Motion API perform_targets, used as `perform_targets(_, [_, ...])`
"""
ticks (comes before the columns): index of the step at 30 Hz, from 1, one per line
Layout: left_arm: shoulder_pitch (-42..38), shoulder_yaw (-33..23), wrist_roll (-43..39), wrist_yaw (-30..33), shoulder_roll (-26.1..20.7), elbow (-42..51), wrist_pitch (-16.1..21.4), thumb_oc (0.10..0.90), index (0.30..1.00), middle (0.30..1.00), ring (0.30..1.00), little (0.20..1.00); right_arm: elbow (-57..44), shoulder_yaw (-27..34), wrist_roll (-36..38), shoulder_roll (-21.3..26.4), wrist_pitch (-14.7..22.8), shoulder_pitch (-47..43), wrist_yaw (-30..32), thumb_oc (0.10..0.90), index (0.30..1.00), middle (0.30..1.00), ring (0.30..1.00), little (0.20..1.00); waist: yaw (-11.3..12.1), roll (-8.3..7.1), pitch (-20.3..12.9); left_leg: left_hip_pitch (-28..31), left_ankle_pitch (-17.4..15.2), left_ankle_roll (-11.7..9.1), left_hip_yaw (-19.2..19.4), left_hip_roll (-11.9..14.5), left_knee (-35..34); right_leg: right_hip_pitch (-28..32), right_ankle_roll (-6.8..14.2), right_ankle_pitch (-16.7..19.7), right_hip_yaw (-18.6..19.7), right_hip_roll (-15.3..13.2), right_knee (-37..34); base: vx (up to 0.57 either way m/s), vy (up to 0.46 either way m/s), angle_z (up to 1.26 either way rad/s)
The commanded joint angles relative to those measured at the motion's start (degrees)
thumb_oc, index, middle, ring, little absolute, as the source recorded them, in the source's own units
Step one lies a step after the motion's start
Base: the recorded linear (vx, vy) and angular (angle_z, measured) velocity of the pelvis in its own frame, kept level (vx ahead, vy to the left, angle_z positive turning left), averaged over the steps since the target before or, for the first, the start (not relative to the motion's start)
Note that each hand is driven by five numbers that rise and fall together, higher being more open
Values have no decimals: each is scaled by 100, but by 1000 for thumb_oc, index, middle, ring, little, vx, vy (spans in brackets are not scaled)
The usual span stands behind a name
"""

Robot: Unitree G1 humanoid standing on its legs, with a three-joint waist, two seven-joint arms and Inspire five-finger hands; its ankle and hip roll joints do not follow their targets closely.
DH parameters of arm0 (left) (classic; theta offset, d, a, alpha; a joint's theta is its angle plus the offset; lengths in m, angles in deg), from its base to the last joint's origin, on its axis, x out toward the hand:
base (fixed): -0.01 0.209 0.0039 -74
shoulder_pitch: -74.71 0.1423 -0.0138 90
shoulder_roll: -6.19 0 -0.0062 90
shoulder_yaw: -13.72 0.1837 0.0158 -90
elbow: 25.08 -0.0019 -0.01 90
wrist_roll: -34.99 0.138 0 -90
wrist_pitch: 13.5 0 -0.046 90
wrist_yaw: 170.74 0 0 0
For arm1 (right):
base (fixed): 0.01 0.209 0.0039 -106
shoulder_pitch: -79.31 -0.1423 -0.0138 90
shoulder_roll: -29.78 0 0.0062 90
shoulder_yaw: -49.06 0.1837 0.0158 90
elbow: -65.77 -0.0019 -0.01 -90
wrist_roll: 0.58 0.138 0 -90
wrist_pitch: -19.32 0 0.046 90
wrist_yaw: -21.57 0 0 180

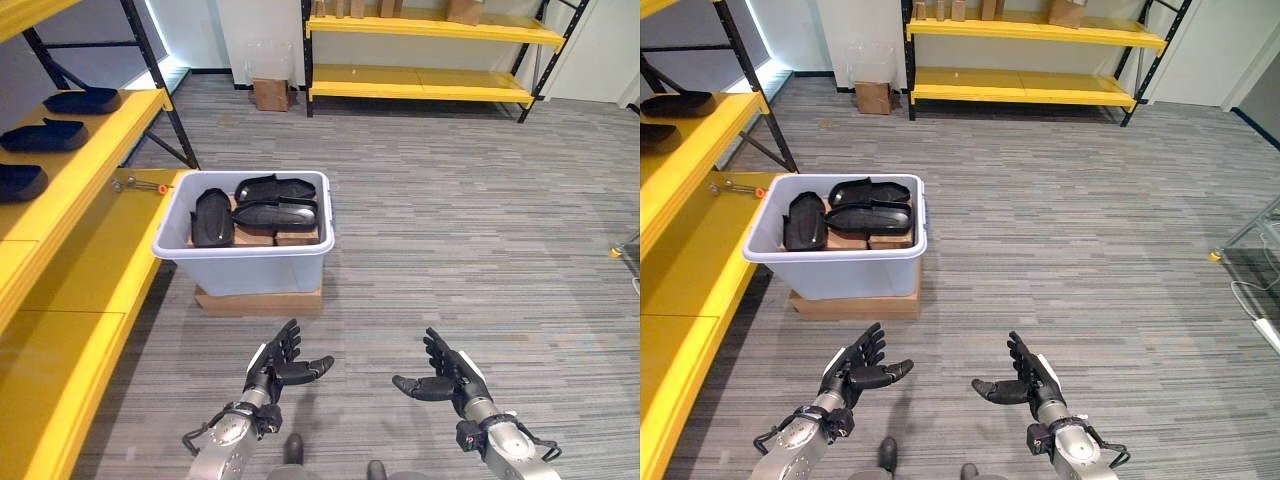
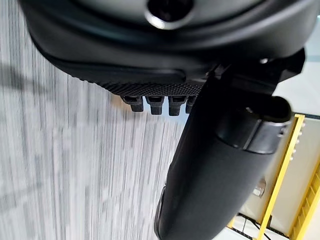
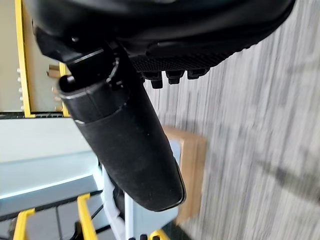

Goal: Move parts from the plastic box to the shelf.

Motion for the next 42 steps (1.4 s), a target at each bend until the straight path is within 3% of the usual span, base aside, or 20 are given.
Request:
perform_targets(1, [-164, -76, 111, -31, -368, 681, 509, 900, 1000, 1000, 1000, 1000, -633, 101, -45, -74, 453, -357, -20, 900, 1000, 1000, 1000, 1000, 101, -288, -455, -265, -765, -6, -65, 171, 613, 327, 431, 851, 87, -774, -303, 107, 227, 0])
perform_targets(7, [-95, -72, 166, -31, -445, 744, 472, 900, 1000, 1000, 1000, 1000, -654, 16, -125, -119, 432, -327, -52, 900, 1000, 1000, 1000, 1000, 51, -189, -339, -67, -948, 358, -94, -211, 605, -293, 308, 1955, 222, -934, 947, 91, 252, -4])
perform_targets(9, [-96, -70, 183, -28, -464, 758, 455, 900, 1000, 1000, 1000, 1000, -641, -4, -137, -120, 431, -346, -50, 900, 1000, 1000, 1000, 1000, 37, -135, -271, 34, -955, 415, -116, -235, 558, -452, 259, 1981, 173, -891, 1259, 39, 180, 13])
perform_targets(12, [-97, -89, 242, 2, -486, 786, 416, 900, 1000, 1000, 1000, 1000, -608, -22, -170, -144, 435, -363, -17, 900, 1000, 1000, 1000, 1000, 39, 12, -81, 283, -1034, 563, -1, -291, 484, -901, 216, 1826, -493, -967, 2047, 75, 246, 0])
perform_targets(13, [-57, -103, 251, -40, -438, 762, 395, 900, 1000, 1000, 1000, 1000, -582, -13, -153, -163, 425, -338, -23, 900, 1000, 1000, 1000, 1000, -28, 69, -93, 462, -1078, 556, 29, -309, 368, -1056, 204, 1479, -841, -861, 2019, 201, 197, -16])
perform_targets(14, [-78, -101, 246, -39, -420, 711, 398, 900, 1000, 1000, 1000, 1000, -553, -18, -102, -148, 429, -351, -42, 900, 1000, 1000, 1000, 1000, -98, 79, -61, 549, -1083, 529, -9, -299, 320, -1243, 145, 1089, -827, -516, 1826, 168, 99, -26])
perform_targets(16, [-81, -127, 212, -55, -416, 725, 403, 900, 1000, 1000, 1000, 1000, -573, -9, -54, -137, 431, -371, -54, 900, 1000, 1000, 1000, 1000, -114, 61, -43, 602, -1091, 507, -7, -317, 293, -1296, 146, 999, -909, -410, 1504, 112, -8, -16])
perform_targets(18, [-81, -146, 182, -75, -386, 695, 406, 900, 1000, 1000, 1000, 1000, -556, -21, -8, -101, 465, -445, -28, 900, 1000, 1000, 1000, 1000, -135, -22, -35, 779, -1211, 455, 63, -359, 219, -1342, 197, 1071, -1166, -423, 351, 197, -75, 14])
perform_targets(21, [-67, -186, 173, -77, -337, 686, 433, 900, 1000, 1000, 1000, 1000, -498, -81, -75, -90, 440, -554, -53, 900, 1000, 1000, 1000, 1000, -179, -29, -28, 991, -1285, 366, 85, -290, 104, -1422, 348, 1425, -1081, -421, -568, 197, -108, -6])
perform_targets(25, [-49, -235, 193, -78, -300, 665, 449, 900, 1000, 1000, 1000, 1000, -483, -139, -114, -103, 389, -576, -79, 900, 1000, 1000, 1000, 1000, -214, -79, -36, 1365, -1421, 239, 43, -210, -57, -1374, 446, 1646, -800, -349, -926, 282, -158, -11])
perform_targets(29, [-98, -158, 230, -143, -218, 570, 461, 900, 1000, 1000, 1000, 1000, -417, -160, -69, -84, 384, -554, -110, 900, 1000, 1000, 1000, 1000, -232, -117, -206, 1522, -1497, 92, -11, -40, -18, -1141, 337, 1623, -788, -192, -975, 323, -203, 19])
perform_targets(30, [-160, -123, 167, -134, -210, 581, 465, 900, 1000, 1000, 1000, 1000, -461, -150, 29, -9, 412, -577, -120, 900, 1000, 1000, 1000, 1000, -286, -86, -273, 1541, -1406, -46, -131, 200, 182, -1135, 180, 1413, -734, 48, -759, 288, -236, 32])
perform_targets(32, [-165, -123, 141, -139, -192, 580, 473, 900, 1000, 1000, 1000, 1000, -473, -145, 65, 23, 425, -591, -118, 900, 1000, 1000, 1000, 1000, -298, -63, -300, 1498, -1375, -110, -160, 288, 319, -1121, 137, 1317, -755, 99, -692, 286, -234, 35])
perform_targets(33, [-201, -96, 92, -112, -165, 598, 462, 900, 1000, 1000, 1000, 1000, -513, -122, 102, 82, 475, -600, -92, 900, 1000, 1000, 1000, 1000, -308, -32, -318, 1417, -1073, -266, -206, 515, 721, -1047, -5, 1066, -866, 219, -510, 198, -170, 32])
perform_targets(34, [-202, -96, 92, -111, -164, 598, 462, 900, 1000, 1000, 1000, 1000, -513, -122, 102, 83, 475, -601, -92, 900, 1000, 1000, 1000, 1000, -316, -28, -318, 1408, -1080, -270, -216, 520, 733, -1049, -8, 1060, -876, 221, -504, 351, -308, 26])
perform_targets(35, [-247, -57, 23, -115, -150, 614, 478, 900, 1000, 1000, 1000, 1000, -482, -126, 155, 119, 502, -599, -64, 900, 1000, 1000, 1000, 1000, -312, -66, -299, 1183, -672, -357, -287, 623, 1286, -886, -162, 900, -851, 364, -466, 152, -142, 13])
perform_targets(36, [-248, -57, 22, -115, -150, 614, 477, 900, 1000, 1000, 1000, 1000, -481, -126, 155, 119, 503, -600, -65, 900, 1000, 1000, 1000, 1000, -319, -65, -300, 1167, -681, -360, -298, 626, 1309, -887, -164, 899, -859, 365, -466, 311, -298, 11])
perform_targets(37, [-256, -48, -20, -94, -141, 645, 456, 900, 1000, 1000, 1000, 1000, -511, -116, 192, 159, 504, -594, -43, 900, 1000, 1000, 1000, 1000, -242, -163, -223, 756, -134, -354, -409, 623, 2340, -672, -341, 773, -846, 427, -469, 201, -229, 4])
perform_targets(39, [-232, -32, -63, -95, -160, 697, 422, 900, 1000, 1000, 1000, 1000, -563, -98, 197, 228, 528, -568, -34, 900, 1000, 1000, 1000, 1000, -143, -304, -70, 173, 232, -293, -490, 556, 3391, -456, -486, 686, -823, 427, -521, 180, -254, -8])
perform_targets(42, [-156, -46, -83, -110, -194, 788, 378, 900, 1000, 1000, 1000, 1000, -588, -83, 185, 314, 541, -565, 19, 900, 1000, 1000, 1000, 1000, -48, -400, 101, -443, 144, -187, -299, 558, 3946, -277, -582, 562, -850, 414, -558, 117, -105, -7])
